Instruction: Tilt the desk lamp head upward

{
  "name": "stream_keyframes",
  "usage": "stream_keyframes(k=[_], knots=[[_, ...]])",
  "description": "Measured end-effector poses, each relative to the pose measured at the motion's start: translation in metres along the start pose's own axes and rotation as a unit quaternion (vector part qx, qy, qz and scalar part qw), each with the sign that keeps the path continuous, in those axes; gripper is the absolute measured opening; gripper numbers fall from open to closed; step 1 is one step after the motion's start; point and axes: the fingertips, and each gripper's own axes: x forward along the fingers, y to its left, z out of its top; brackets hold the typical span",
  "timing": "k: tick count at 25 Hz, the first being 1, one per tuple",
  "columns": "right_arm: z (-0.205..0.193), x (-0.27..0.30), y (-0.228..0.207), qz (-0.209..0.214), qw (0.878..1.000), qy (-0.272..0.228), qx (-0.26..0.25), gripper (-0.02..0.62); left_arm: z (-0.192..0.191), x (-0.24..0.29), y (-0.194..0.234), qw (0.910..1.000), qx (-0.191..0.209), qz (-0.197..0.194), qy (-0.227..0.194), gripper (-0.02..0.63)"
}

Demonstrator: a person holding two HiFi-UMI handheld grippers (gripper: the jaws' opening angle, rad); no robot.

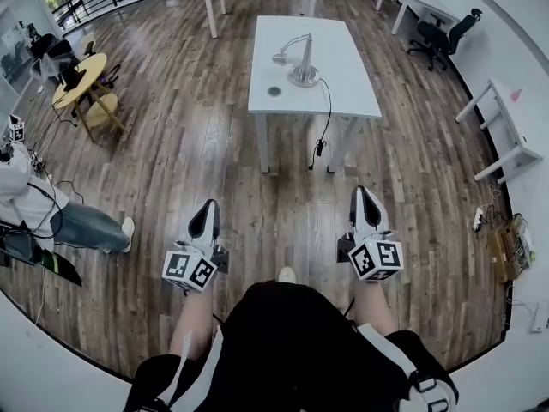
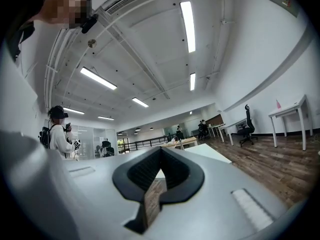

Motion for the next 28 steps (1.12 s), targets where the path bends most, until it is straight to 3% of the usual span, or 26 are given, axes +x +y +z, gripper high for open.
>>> stream_keyframes(k=[13,28], knots=[[0.010,0.041,-0.061,-0.010,1.000,-0.003,0.009,0.005,-0.013,0.084,-0.027,0.9992,0.034,-0.009,0.018,-0.002],[0.022,0.139,-0.096,-0.043,0.999,-0.012,-0.009,0.005,-0.002,0.197,0.018,0.9983,0.040,-0.042,0.009,-0.002]])
